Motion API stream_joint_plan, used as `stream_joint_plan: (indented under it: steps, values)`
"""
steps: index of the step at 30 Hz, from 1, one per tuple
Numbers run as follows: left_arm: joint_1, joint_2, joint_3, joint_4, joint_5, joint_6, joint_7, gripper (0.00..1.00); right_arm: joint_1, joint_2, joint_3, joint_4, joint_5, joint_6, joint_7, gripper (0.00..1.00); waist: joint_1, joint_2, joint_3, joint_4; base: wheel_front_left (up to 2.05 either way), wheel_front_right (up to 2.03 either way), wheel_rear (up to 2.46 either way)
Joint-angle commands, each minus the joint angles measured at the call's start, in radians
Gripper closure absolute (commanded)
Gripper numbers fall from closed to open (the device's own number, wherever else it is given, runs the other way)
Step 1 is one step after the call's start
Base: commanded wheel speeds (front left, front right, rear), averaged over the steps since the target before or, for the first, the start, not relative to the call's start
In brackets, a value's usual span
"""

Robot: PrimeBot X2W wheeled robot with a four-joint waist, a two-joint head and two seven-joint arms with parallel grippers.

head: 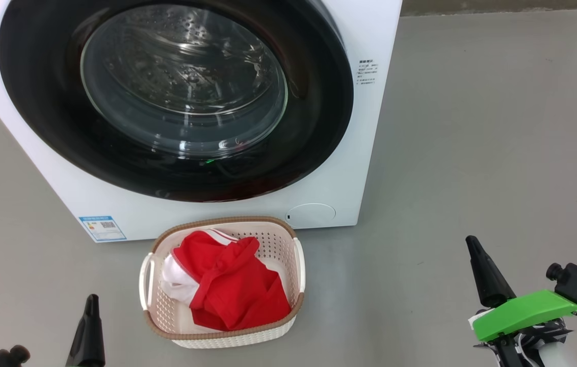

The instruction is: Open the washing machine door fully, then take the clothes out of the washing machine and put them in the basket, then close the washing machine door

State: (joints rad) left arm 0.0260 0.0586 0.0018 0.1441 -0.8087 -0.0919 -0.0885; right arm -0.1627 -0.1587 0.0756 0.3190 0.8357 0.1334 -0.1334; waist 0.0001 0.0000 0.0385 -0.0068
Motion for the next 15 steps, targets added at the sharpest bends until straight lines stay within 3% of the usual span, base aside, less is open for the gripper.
stream_joint_plan:
  steps: [1,15]
  values:
    - [-0.045,0.008,0.022,-0.016,-0.030,-0.009,0.006,1.00,-0.015,-0.002,-0.008,-0.029,0.035,-0.001,0.007,1.00,-0.0001,0.0000,-0.001,0.000,0.00,0.00,0.00]
    - [-0.061,0.005,0.038,0.004,-0.165,-0.014,0.041,1.00,-0.002,0.016,-0.039,-0.037,0.166,-0.001,0.048,1.00,-0.0001,0.0000,-0.007,0.001,0.00,0.00,0.00]
